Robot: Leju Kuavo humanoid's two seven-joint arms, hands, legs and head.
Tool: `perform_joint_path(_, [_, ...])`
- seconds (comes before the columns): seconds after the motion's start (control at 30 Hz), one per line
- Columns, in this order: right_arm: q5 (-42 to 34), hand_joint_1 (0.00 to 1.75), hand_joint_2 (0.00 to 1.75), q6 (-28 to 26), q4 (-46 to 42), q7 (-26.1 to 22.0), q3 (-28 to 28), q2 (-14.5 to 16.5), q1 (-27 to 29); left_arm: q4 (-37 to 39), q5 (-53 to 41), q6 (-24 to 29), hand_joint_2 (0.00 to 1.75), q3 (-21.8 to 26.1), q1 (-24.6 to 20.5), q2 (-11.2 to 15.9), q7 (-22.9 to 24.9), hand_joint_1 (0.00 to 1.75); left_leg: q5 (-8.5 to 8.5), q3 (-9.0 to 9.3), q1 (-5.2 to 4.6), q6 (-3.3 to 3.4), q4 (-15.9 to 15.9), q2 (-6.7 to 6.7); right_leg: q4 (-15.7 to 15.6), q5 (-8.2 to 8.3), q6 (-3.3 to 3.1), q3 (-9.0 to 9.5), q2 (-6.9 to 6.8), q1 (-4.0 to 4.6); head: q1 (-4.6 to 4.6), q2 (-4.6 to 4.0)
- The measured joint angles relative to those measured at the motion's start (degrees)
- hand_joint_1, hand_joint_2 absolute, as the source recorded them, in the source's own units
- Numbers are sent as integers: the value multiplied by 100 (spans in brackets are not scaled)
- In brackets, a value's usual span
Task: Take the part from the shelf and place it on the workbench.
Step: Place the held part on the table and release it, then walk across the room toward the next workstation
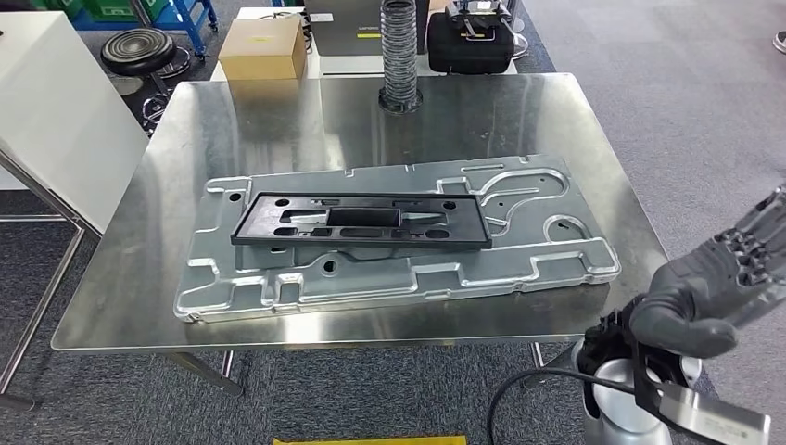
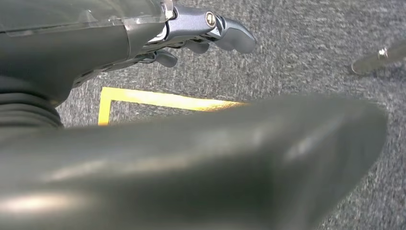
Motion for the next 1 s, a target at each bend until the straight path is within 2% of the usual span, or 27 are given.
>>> perform_joint_path(0.03, [36,0,0,1,-96,-2,-37,10,160,0,11,-1,0,11,1,0,-7,0,-146,-72,2,-15,292,0,7,25,4,-37,-7,1,1,0])
perform_joint_path(0.07, [69,0,0,1,-178,-3,-74,26,305,0,22,-2,0,18,2,0,-12,0,-183,-52,4,-25,390,1,19,54,10,-81,-11,0,0,0])
perform_joint_path(0.1, [96,0,0,1,-240,-3,-110,45,430,0,31,-2,0,24,2,0,-14,0,-123,72,7,-29,272,1,37,83,21,-130,-11,-3,-1,0])
perform_joint_path(0.17, [102,0,0,1,-314,-3,-188,87,619,-1,39,2,0,43,-13,0,-14,0,135,593,13,-14,-528,0,106,137,60,-238,-2,-12,-3,1])
perform_joint_path(0.2, [85,0,0,1,-329,-3,-229,102,692,-1,40,7,0,51,-26,-1,-12,0,239,806,4,4,-896,-5,147,161,88,-279,4,-1,-2,1])
perform_joint_path(0.23, [65,0,0,2,-336,-3,-274,110,758,-2,41,13,0,58,-39,-3,-10,0,306,944,-3,32,-1146,-11,178,186,121,-309,10,6,1,1])
perform_joint_path(0.27, [46,0,0,2,-340,-3,-320,115,814,-2,41,20,0,65,-47,-6,-10,0,329,974,-16,64,-1234,-16,196,213,154,-323,13,12,3,0])
perform_joint_path(0.37, [0,0,0,2,-339,-3,-470,127,978,-3,38,32,0,109,-40,-20,-14,0,455,886,-35,171,-1209,-6,178,278,247,-349,24,-9,-1,-1])
perform_joint_path(0.4, [-33,0,0,1,-332,-3,-544,132,1063,-5,35,33,0,129,-42,-28,-20,0,520,829,-27,211,-1215,5,257,163,281,-396,28,-20,1,0])
perform_joint_path(0.43, [-78,0,0,0,-319,-3,-637,136,1158,-8,34,33,0,144,-43,-37,-30,0,593,755,-15,246,-1222,15,458,-61,316,-478,30,-30,8,1])
perform_joint_path(0.5, [-178,0,0,-1,-266,-3,-842,140,1330,-13,29,27,0,159,-36,-45,-57,0,724,593,-13,286,-1221,26,1181,-682,374,-695,32,-46,25,0])
perform_joint_path(0.53, [-220,0,0,-1,-219,-3,-940,144,1397,-13,27,24,0,166,-29,-45,-66,0,781,513,-20,292,-1215,30,1569,-905,389,-773,32,-51,27,-1])
perform_joint_path(0.57, [-251,0,0,-1,-154,-3,-1037,151,1458,-13,22,22,0,176,-24,-46,-71,0,836,434,-29,292,-1208,34,1823,-1003,392,-782,32,-53,27,-1])
perform_joint_path(0.6, [-280,0,0,-1,-69,-3,-1138,164,1521,-13,16,22,0,189,-22,-46,-72,0,888,360,-39,291,-1201,38,1879,-982,381,-680,32,-52,25,0])
perform_joint_path(0.63, [-304,0,0,-1,24,-3,-1236,180,1579,-13,9,25,0,202,-21,-48,-73,0,935,294,-50,289,-1196,38,1707,-874,357,-468,32,-49,26,0])
perform_joint_path(0.67, [-332,0,0,-1,128,-3,-1342,199,1630,-13,2,26,0,218,-21,-50,-77,0,978,242,-61,285,-1193,36,1329,-742,314,-152,32,-35,26,1])
perform_joint_path(0.7, [-358,0,0,-1,234,-2,-1452,217,1668,-13,-6,27,0,232,-19,-59,-84,0,1019,203,-72,274,-1191,34,842,-685,251,203,30,-13,24,1])
perform_joint_path(0.73, [-376,0,0,-1,330,-2,-1557,234,1696,-14,-13,25,0,248,-17,-69,-95,0,1058,181,-77,259,-1193,32,434,-663,210,481,23,9,19,1])
perform_joint_path(0.77, [-387,0,0,-1,420,-2,-1665,249,1729,-17,-20,22,0,266,-16,-78,-108,0,1096,172,-72,233,-1198,32,139,-668,173,668,19,37,20,1])
perform_joint_path(0.8, [-395,0,0,0,503,-2,-1769,261,1764,-20,-31,19,0,279,-15,-86,-119,0,1135,169,-61,201,-1205,33,-4,-687,148,743,13,58,25,1])
perform_joint_path(0.87, [-425,0,0,28,721,-3,-1995,309,1831,-24,-67,11,0,297,-10,-88,-134,0,1183,176,-39,136,-1216,35,-63,-596,117,731,5,66,40,0])
perform_joint_path(0.9, [-445,0,0,74,874,-3,-2119,347,1848,-24,-85,7,0,300,-4,-89,-137,0,1117,157,-37,108,-1169,33,-98,-537,88,710,-5,54,42,0])
perform_joint_path(0.93, [-463,0,0,143,1055,0,-2249,389,1858,-24,-102,2,0,303,3,-91,-138,0,958,112,-38,87,-1041,31,-131,-470,61,672,-14,38,34,0])
perform_joint_path(1.0, [-467,0,0,322,1513,5,-2512,465,1863,-25,-122,0,0,314,8,-97,-137,0,387,-63,-30,42,-441,26,-156,-335,26,535,-29,25,19,0])
